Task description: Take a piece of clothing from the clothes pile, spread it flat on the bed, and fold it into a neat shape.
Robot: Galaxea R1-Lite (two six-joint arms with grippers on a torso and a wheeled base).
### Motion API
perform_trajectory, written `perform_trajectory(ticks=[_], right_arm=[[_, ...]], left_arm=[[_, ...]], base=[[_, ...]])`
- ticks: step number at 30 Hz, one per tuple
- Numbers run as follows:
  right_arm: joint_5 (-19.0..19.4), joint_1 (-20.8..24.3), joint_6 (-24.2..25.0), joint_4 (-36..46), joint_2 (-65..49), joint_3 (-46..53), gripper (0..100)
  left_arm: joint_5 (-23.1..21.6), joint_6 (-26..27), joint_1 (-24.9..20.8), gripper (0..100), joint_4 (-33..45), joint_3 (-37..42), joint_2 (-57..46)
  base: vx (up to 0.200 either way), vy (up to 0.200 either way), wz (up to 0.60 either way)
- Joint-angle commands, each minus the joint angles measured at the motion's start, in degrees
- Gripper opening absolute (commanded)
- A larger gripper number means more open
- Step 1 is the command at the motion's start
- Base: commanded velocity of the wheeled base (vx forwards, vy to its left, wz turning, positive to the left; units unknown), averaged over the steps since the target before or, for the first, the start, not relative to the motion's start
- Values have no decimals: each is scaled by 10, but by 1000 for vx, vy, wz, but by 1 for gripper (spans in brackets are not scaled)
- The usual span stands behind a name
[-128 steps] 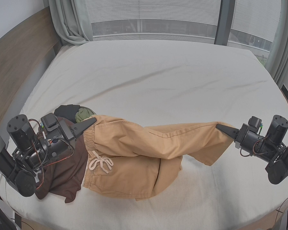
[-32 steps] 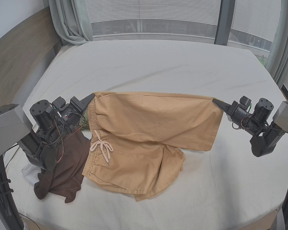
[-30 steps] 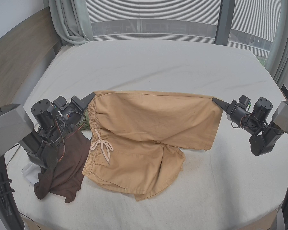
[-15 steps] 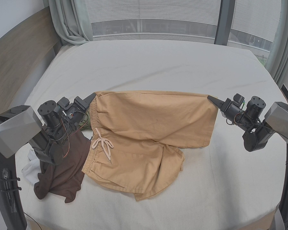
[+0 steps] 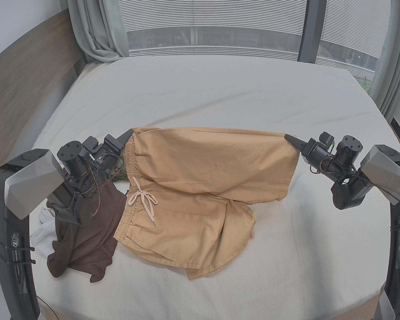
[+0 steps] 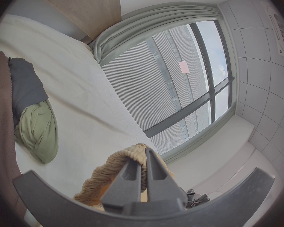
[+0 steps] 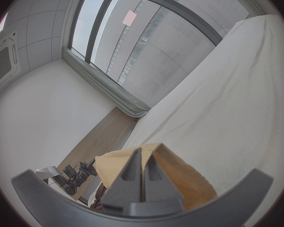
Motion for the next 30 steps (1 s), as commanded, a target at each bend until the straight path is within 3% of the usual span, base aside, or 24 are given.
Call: perform_trajectory(ticks=[1,3,4,5,13,21,30], right_arm=[[0,0,-1,5,7,-14,0],[0,0,-1,8,8,-20,0],[0,0,-1,8,9,-22,100],[-1,0,-1,10,11,-29,100],[-3,-5,-4,23,14,-33,100],[-1,9,-79,7,-25,111,100],[0,37,-180,-44,-21,289,100]], left_arm=[[0,0,-1,0,0,-10,13],[0,-1,-1,0,1,-16,16],[0,-1,-1,0,1,-19,19],[0,-2,-1,100,2,-25,23],[-1,-4,-1,100,24,-59,36],[4,10,8,100,112,-64,32],[10,104,7,100,110,37,-11]], base=[[0,0,0],[0,0,0],[0,0,0],[0,0,0],[0,0,0],[0,0,0],[0,0,0]])
